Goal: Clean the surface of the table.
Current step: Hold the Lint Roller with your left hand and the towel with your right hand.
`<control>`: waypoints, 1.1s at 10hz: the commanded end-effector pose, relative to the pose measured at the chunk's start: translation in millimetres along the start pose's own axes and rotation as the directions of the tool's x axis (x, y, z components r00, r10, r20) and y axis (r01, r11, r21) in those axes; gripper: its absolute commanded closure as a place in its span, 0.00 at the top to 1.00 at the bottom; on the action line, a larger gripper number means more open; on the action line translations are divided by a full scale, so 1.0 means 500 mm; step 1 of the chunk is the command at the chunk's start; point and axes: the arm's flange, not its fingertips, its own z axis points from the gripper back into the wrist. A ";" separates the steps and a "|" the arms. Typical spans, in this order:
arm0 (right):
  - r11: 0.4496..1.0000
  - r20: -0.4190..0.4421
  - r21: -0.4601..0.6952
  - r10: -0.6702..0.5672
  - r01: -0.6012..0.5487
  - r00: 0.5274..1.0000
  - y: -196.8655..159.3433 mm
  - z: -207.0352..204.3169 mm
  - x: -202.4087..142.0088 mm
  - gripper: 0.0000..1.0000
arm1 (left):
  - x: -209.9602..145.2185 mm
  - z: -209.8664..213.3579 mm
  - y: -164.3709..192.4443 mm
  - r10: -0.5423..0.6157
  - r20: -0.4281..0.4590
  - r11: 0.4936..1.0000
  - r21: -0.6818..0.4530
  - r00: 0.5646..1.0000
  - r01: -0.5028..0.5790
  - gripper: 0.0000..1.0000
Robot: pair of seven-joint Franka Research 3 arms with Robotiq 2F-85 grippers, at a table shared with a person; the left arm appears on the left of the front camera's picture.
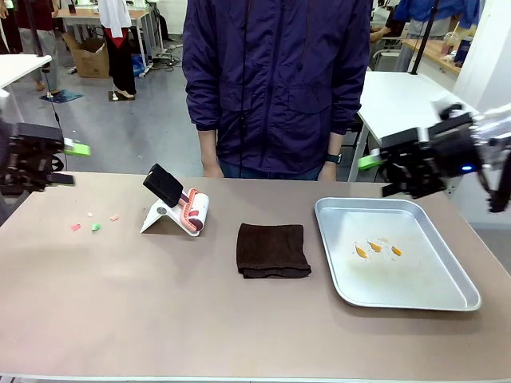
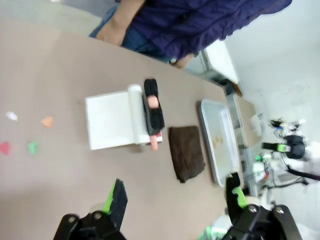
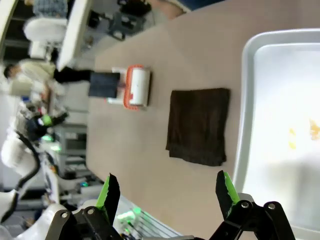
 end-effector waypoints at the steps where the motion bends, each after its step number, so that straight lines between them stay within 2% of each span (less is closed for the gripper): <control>1: 0.994 -0.012 -0.086 0.061 -0.062 0.998 0.040 -0.100 0.008 1.00 | -0.008 -0.067 -0.042 -0.006 -0.101 0.994 0.106 0.995 0.017 1.00; 3: 0.989 -0.071 -0.119 0.075 -0.083 0.995 0.057 -0.172 -0.021 1.00 | -0.003 -0.130 -0.057 -0.001 -0.151 0.990 0.142 0.989 0.023 1.00; 4: 0.994 -0.062 -0.093 0.056 -0.061 0.997 0.053 -0.168 -0.025 1.00 | 0.002 -0.134 -0.054 0.003 -0.147 0.989 0.148 0.989 0.019 1.00; 5: 0.998 -0.022 -0.060 0.036 -0.037 0.999 0.036 -0.127 -0.015 1.00 | -0.025 -0.125 -0.064 -0.024 -0.127 0.993 0.109 0.992 0.038 1.00; 6: 0.990 -0.080 -0.094 0.094 -0.101 0.992 0.055 -0.178 -0.046 1.00 | -0.025 -0.125 -0.064 -0.024 -0.127 0.993 0.109 0.992 0.038 1.00; 9: 0.993 -0.075 -0.087 0.079 -0.086 0.994 0.043 -0.169 -0.037 1.00 | -0.018 -0.135 -0.062 -0.015 -0.132 0.993 0.117 0.991 0.031 1.00; 11: 0.970 -0.048 -0.225 0.084 -0.093 0.995 0.077 -0.210 -0.005 1.00 | 0.004 -0.141 -0.063 0.004 -0.178 0.983 0.183 0.984 0.029 1.00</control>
